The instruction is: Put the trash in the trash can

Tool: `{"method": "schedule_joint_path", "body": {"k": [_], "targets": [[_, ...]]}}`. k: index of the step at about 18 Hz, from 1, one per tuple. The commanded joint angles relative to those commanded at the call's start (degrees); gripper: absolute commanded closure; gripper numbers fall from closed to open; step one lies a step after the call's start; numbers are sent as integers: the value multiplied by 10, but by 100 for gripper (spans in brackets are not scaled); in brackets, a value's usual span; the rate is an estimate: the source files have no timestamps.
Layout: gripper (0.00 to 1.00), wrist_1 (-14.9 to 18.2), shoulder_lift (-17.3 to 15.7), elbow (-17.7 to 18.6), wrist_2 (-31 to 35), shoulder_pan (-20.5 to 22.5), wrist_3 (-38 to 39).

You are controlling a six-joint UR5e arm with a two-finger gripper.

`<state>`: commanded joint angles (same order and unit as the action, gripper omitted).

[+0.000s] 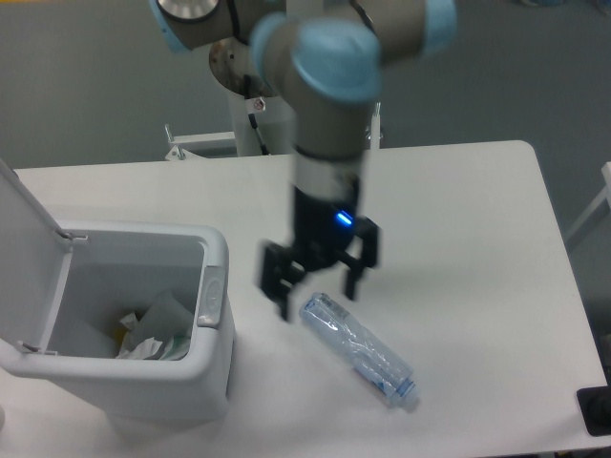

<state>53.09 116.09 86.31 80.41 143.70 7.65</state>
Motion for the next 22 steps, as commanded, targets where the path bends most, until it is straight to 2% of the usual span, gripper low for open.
{"method": "schedule_joint_path", "body": {"k": [5,6,9,22], "targets": [[0,-4,62,-6,14,10,-6],[0,-7,83,-19,18,11,-6],[0,-6,110,-42,53,10,-5],[0,-11,149,-61,69,-24,29]]}}
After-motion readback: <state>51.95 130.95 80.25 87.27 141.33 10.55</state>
